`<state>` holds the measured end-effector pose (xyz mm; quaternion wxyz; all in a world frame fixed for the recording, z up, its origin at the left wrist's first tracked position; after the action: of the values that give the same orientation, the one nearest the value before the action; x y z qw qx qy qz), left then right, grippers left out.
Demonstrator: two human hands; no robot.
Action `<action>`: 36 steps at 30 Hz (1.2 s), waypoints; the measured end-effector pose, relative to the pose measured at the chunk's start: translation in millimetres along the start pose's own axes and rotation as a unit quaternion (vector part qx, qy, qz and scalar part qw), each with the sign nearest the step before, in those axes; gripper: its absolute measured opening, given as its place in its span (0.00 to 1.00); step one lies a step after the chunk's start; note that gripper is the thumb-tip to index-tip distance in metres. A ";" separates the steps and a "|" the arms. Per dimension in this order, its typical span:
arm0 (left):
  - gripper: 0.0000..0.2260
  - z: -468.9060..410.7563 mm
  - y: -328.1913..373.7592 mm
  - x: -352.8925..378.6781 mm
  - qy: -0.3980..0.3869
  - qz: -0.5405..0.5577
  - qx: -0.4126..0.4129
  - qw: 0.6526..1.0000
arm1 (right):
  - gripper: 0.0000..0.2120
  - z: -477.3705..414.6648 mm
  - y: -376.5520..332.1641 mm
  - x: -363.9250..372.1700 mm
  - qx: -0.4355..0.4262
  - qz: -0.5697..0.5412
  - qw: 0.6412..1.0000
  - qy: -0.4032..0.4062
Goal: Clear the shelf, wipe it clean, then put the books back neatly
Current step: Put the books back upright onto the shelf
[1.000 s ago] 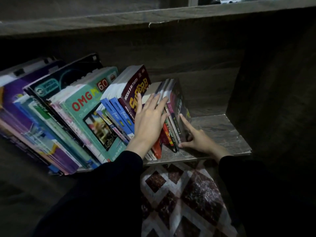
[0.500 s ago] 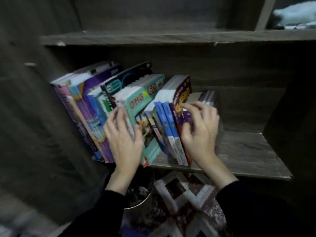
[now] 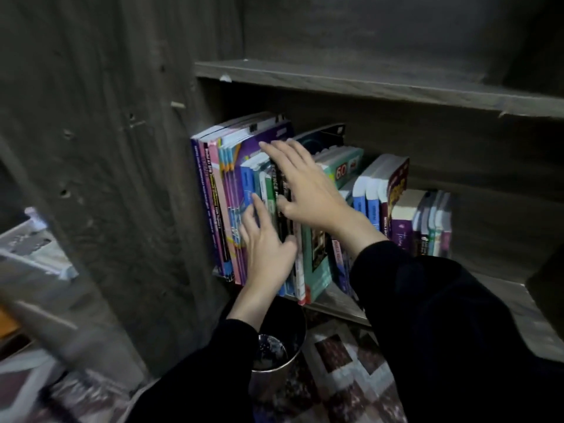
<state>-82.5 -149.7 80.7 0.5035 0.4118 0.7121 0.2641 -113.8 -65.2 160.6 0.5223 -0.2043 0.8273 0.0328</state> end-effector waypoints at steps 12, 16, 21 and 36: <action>0.33 16.9 -15.7 -5.2 0.091 -0.008 0.077 0.993 | 0.31 37.6 24.9 -8.1 0.023 -0.005 0.991 0.129; 0.35 13.5 -17.4 -3.7 0.066 -0.010 0.067 0.996 | 0.31 44.7 26.3 -8.7 0.038 -0.029 0.989 0.141; 0.36 8.4 -16.8 1.1 0.023 0.001 0.036 0.999 | 0.31 49.2 32.5 -9.2 0.043 -0.032 0.988 0.147; 0.37 0.0 6.6 -6.5 -0.054 0.115 0.099 0.987 | 0.29 45.3 27.7 -14.3 0.024 0.049 0.991 0.124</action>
<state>-79.4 -151.7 89.2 0.4643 0.5525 0.6544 0.2255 -80.3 -23.4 148.2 0.4183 -0.1532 0.8952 0.0125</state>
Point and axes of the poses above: each hand's wrist, its own z-axis away from the middle knuckle, its own x-axis out of the palm, y = z × x, the point moved 4 cm from there along -z, towards the middle knuckle, and after that the axes turned 7 degrees about x, right-handed, at the moved point
